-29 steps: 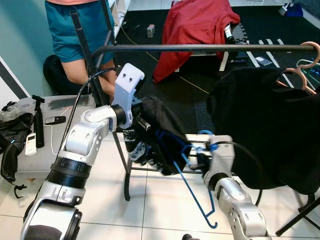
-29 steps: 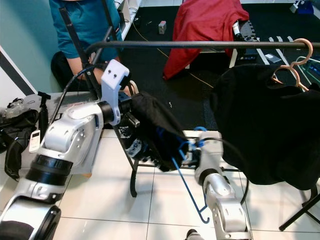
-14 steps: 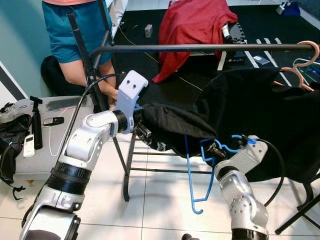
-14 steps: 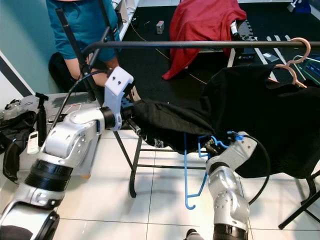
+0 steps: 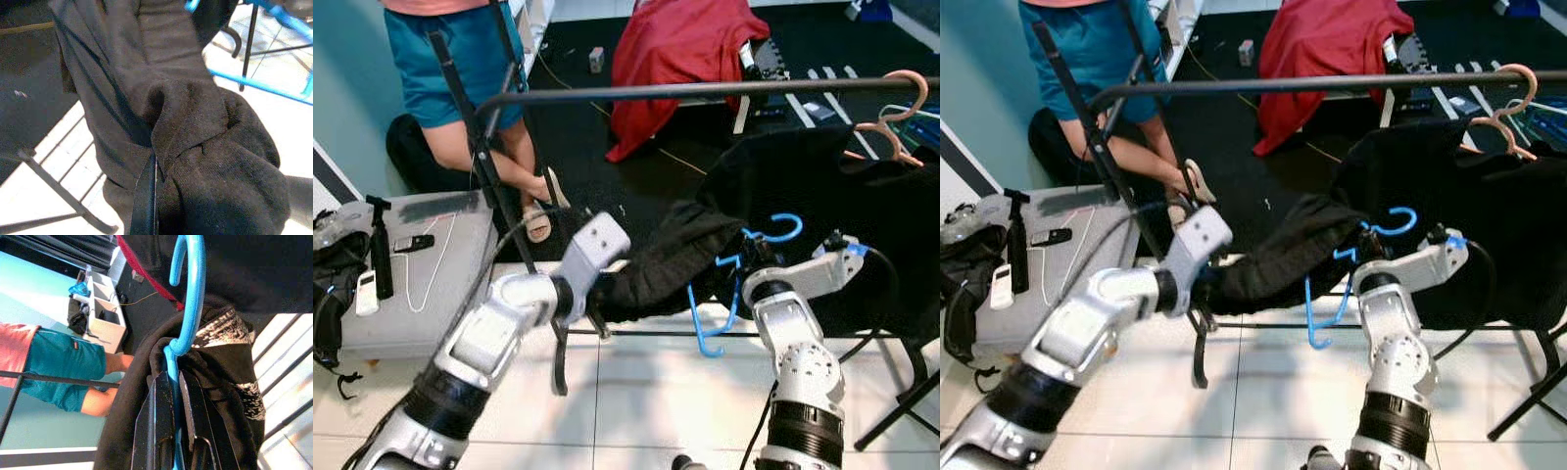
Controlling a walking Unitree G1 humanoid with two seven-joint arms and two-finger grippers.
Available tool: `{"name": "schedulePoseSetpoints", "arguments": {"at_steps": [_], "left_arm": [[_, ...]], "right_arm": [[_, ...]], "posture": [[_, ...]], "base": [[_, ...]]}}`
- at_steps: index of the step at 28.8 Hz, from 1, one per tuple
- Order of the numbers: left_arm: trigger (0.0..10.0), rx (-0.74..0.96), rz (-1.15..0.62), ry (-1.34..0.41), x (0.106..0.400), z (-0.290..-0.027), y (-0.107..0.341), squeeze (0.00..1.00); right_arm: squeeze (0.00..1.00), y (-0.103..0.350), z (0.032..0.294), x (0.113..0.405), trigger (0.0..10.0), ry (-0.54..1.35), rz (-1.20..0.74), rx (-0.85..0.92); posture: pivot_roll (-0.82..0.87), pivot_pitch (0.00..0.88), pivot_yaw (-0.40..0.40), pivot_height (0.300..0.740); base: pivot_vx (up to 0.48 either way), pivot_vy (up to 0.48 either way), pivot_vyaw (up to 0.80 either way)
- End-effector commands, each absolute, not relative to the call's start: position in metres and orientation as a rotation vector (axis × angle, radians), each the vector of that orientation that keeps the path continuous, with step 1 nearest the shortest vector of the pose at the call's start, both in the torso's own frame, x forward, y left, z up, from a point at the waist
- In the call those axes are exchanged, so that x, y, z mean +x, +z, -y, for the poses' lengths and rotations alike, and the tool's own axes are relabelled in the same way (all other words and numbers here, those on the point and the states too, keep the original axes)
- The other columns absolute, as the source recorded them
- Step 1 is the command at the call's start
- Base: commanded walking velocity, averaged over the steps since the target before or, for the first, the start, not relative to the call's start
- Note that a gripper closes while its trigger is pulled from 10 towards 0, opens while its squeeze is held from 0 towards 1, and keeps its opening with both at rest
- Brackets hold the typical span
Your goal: Hang hanger
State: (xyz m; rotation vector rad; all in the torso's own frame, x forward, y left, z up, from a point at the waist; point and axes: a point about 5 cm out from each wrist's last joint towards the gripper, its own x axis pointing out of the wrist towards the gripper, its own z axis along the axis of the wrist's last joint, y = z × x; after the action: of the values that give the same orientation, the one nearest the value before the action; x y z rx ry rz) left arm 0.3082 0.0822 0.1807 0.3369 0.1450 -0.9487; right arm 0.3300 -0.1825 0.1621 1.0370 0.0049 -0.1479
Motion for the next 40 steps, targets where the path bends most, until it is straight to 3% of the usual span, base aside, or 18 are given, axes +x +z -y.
{"name": "schedulePoseSetpoints", "arguments": {"at_steps": [1, 10, 12, 14, 18, 20, 22, 25, 29, 40], "left_arm": [[10.0, 0.335, -0.177, -0.960, 0.304, -0.085, 0.172, 0.00], [10.0, 0.246, -0.203, -0.869, 0.297, -0.090, 0.154, 0.00], [10.0, 0.190, -0.187, -0.871, 0.294, -0.086, 0.159, 0.00], [10.0, 0.030, -0.155, -0.869, 0.291, -0.078, 0.174, 0.00], [10.0, -0.027, -0.148, -0.867, 0.290, -0.075, 0.180, 0.00], [10.0, -0.246, -0.124, -0.901, 0.289, -0.048, 0.202, 0.00], [10.0, -0.287, -0.126, -0.913, 0.288, -0.042, 0.205, 0.00], [10.0, -0.278, -0.141, -0.935, 0.286, -0.036, 0.205, 0.00], [10.0, -0.078, -0.246, -1.000, 0.276, -0.027, 0.187, 0.00], [10.0, -0.060, -0.324, -0.959, 0.276, -0.028, 0.182, 0.00]], "right_arm": [[0.00, 0.184, 0.170, 0.338, 10.0, -0.105, 0.085, 1.141], [0.00, 0.201, 0.150, 0.356, 10.0, -0.037, 0.081, 1.181], [0.00, 0.201, 0.147, 0.359, 10.0, -0.031, 0.074, 1.133], [0.00, 0.193, 0.138, 0.364, 10.0, -0.060, 0.022, 0.963], [0.00, 0.190, 0.136, 0.365, 10.0, -0.073, 0.003, 0.912], [0.00, 0.180, 0.128, 0.368, 10.0, -0.115, -0.038, 0.790], [0.00, 0.179, 0.127, 0.368, 10.0, -0.124, -0.039, 0.778], [0.00, 0.180, 0.128, 0.369, 10.0, -0.146, -0.034, 0.786], [0.00, 0.186, 0.144, 0.373, 10.0, -0.264, 0.010, 0.857], [0.00, 0.196, 0.156, 0.373, 10.0, -0.336, 0.086, 0.860]], "posture": [[-0.07, 0.173, 0.084, 0.740], [-0.06, 0.169, 0.069, 0.740], [-0.06, 0.168, 0.062, 0.740], [-0.06, 0.165, 0.052, 0.740], [-0.06, 0.165, 0.049, 0.740], [-0.06, 0.160, 0.040, 0.740], [-0.06, 0.160, 0.040, 0.740], [-0.07, 0.157, 0.041, 0.740], [-0.07, 0.153, 0.042, 0.740], [-0.08, 0.145, 0.034, 0.740]], "base": [[0.000, 0.000, 0.00], [0.000, 0.000, 0.00], [0.000, 0.000, 0.00], [0.000, 0.000, 0.00], [0.000, 0.000, 0.00], [0.000, 0.000, 0.00], [0.000, 0.000, 0.00], [0.000, 0.000, 0.00], [0.000, 0.000, 0.00], [0.000, 0.000, 0.00]]}}
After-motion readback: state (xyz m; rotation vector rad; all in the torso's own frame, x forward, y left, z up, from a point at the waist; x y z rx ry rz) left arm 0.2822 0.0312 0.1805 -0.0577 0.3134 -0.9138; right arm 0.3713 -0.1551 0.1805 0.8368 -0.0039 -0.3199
